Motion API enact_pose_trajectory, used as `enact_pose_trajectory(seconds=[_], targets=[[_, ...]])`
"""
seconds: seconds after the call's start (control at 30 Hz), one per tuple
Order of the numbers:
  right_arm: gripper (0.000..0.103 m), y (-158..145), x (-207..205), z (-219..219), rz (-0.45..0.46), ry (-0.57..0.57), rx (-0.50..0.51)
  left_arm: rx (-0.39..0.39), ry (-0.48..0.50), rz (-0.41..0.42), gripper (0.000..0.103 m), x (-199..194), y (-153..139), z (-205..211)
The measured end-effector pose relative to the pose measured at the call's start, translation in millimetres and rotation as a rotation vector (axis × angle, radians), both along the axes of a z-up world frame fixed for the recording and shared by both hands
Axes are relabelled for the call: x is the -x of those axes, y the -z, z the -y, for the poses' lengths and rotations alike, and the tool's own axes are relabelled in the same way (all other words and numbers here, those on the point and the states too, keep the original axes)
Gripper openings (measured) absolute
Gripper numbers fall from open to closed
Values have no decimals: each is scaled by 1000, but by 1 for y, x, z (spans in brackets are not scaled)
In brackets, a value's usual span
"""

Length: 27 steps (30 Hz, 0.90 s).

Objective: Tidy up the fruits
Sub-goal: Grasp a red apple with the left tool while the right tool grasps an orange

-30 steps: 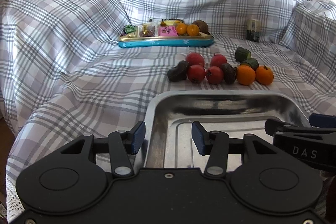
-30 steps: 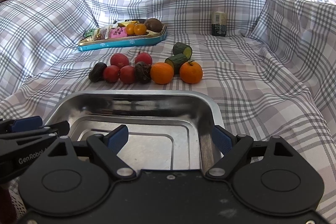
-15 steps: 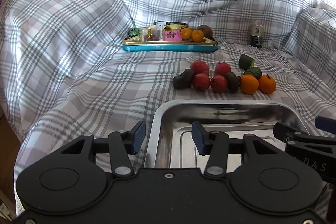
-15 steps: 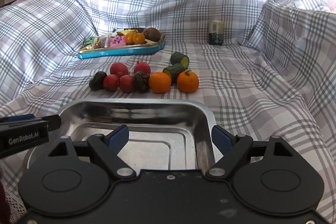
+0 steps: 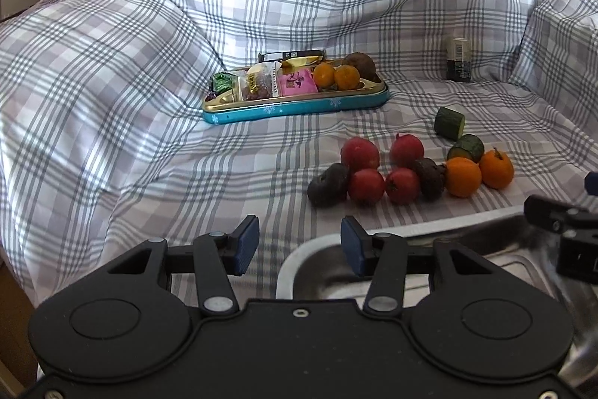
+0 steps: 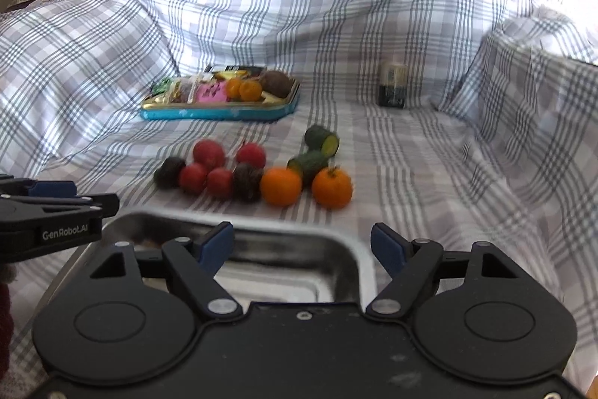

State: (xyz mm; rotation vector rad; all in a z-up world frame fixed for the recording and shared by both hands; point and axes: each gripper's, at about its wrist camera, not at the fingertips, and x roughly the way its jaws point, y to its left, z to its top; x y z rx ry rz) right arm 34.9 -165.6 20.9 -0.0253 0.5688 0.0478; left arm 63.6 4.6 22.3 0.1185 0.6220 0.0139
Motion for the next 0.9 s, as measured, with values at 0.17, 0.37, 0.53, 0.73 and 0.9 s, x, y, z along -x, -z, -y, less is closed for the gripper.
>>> enact_pose_trajectory(seconds=[0.17, 0.37, 0.53, 0.73, 0.9], targets=[[78, 0, -25, 10, -2, 27, 2, -27, 23, -24, 55, -22, 3, 4], [74, 6, -53, 18, -20, 36, 18, -97, 69, -56, 55, -42, 11, 11], [73, 15, -75, 21, -60, 33, 23, -145, 101, -89, 55, -57, 20, 16], [71, 23, -93, 22, -96, 18, 32, -140, 110, -86, 56, -71, 20, 13], [70, 28, -105, 22, -124, 13, 30, -101, 55, -82, 56, -87, 17, 2]])
